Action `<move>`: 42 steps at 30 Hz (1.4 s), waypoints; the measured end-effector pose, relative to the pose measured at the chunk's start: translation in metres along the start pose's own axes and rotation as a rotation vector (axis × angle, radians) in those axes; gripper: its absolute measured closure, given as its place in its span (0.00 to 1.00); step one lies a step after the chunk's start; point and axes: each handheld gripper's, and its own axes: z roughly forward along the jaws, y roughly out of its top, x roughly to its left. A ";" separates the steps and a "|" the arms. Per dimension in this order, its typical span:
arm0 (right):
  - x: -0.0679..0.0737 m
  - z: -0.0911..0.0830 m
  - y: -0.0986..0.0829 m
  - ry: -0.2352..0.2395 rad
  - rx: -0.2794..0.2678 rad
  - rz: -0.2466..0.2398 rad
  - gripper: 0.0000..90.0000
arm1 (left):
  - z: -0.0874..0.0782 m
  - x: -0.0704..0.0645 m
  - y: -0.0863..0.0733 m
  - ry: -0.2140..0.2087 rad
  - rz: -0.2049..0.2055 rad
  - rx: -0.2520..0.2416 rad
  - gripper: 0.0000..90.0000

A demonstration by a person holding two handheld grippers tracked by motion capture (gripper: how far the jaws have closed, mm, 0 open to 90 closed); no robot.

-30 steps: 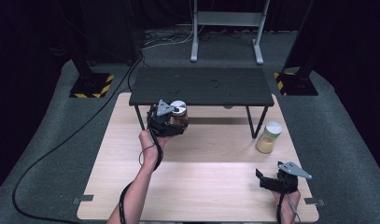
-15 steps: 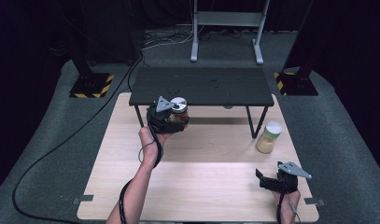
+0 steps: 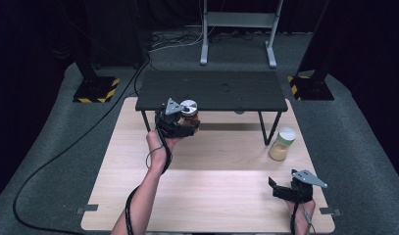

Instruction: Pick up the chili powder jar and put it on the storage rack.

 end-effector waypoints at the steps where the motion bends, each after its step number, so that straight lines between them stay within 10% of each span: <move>1: 0.000 0.000 0.000 0.000 0.000 -0.001 0.00 | 0.000 0.000 0.000 0.001 0.000 -0.002 0.35; 42: 0.001 0.001 0.002 -0.001 0.012 -0.014 0.00 | -0.017 0.002 0.036 0.005 0.008 -0.029 0.35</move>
